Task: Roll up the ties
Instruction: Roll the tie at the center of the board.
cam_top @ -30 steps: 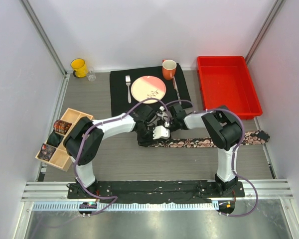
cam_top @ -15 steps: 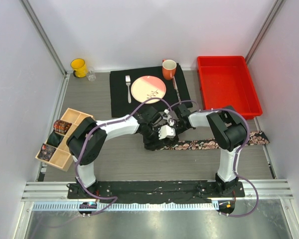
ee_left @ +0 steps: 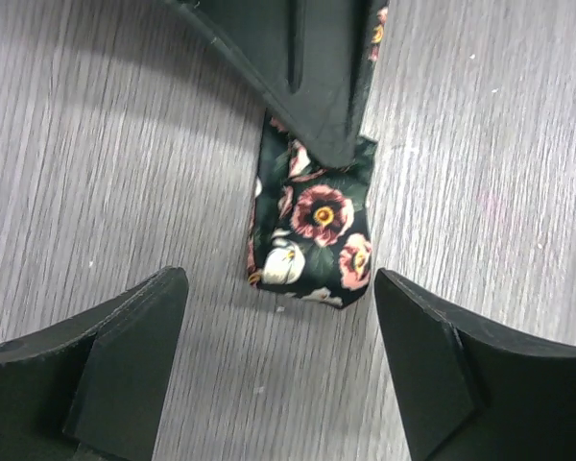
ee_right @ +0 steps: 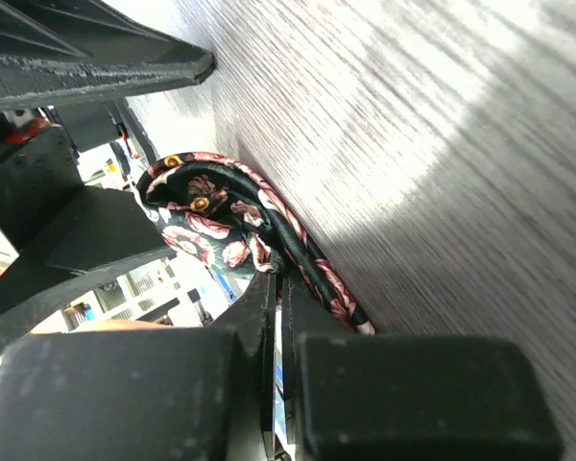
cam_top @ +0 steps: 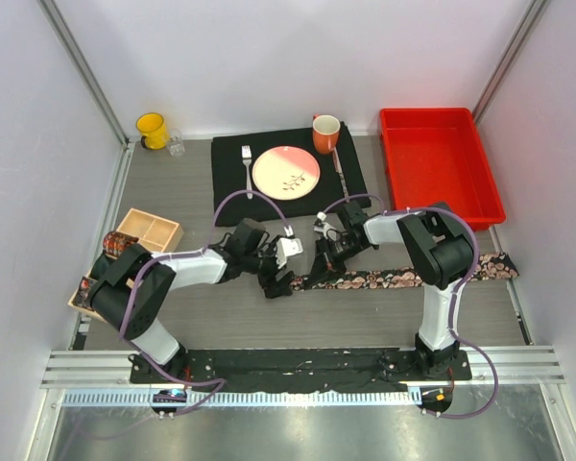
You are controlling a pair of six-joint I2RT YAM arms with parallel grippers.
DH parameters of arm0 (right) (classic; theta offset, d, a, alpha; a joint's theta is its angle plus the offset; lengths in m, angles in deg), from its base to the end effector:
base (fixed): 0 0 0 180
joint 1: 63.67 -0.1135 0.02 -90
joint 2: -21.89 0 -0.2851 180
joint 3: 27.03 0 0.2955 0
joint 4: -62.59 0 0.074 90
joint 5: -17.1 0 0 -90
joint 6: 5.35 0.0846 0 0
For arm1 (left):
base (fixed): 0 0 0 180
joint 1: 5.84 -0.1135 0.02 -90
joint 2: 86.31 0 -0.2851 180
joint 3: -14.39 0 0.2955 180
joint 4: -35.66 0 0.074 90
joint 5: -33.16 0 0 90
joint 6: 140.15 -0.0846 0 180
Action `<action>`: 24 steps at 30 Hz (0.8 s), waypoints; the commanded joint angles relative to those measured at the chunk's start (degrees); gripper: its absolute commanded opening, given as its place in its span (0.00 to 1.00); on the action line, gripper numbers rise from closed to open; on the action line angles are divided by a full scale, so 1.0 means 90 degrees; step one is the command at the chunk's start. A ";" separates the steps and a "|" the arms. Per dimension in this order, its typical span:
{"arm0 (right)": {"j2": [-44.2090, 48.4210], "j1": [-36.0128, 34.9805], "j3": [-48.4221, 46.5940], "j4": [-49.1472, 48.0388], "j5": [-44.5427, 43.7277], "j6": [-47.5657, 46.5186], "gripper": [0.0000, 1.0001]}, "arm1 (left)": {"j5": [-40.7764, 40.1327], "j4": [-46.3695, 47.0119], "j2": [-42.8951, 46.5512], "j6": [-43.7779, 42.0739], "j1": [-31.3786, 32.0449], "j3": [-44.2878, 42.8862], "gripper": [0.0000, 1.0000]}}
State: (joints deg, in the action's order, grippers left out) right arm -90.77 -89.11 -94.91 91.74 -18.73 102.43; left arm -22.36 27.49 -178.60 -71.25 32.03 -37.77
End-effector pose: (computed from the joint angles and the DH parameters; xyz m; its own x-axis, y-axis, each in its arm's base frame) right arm 0.3081 0.2225 0.0497 -0.9650 -0.2611 -0.0257 -0.1675 0.5376 0.8264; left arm 0.2492 -0.2545 0.1006 -0.2607 0.5786 -0.7728 0.9616 0.2264 -0.1549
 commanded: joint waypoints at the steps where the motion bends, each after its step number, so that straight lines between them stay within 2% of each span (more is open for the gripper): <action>1: -0.0090 0.0003 -0.0107 0.0114 -0.0199 -0.0208 0.01 | 0.0514 0.1567 0.0059 0.0099 0.0031 0.0509 0.85; 6: 0.0203 -0.0026 -0.0108 -0.0003 0.0016 0.0016 0.01 | 0.0436 0.1715 -0.0263 -0.0135 0.0070 0.0412 0.90; 10: 0.0291 -0.0045 -0.0205 -0.0042 0.0045 0.0163 0.01 | 0.0544 0.1578 -0.0429 -0.0379 0.0158 0.0246 0.88; 19: 0.0360 -0.0055 -0.0400 -0.0072 0.0143 0.0310 0.01 | 0.0271 0.1568 -0.0644 -0.0331 0.0382 0.0295 0.74; 24: 0.0233 -0.0036 -0.0488 0.0065 0.0153 0.0183 0.01 | 0.0124 0.1480 -0.0702 -0.0224 0.0392 0.0324 0.55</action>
State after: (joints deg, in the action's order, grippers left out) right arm -90.60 -89.21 -97.12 91.76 -18.51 104.70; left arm -21.23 42.70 -183.19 -74.35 34.65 -35.12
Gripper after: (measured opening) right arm 0.026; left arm 0.606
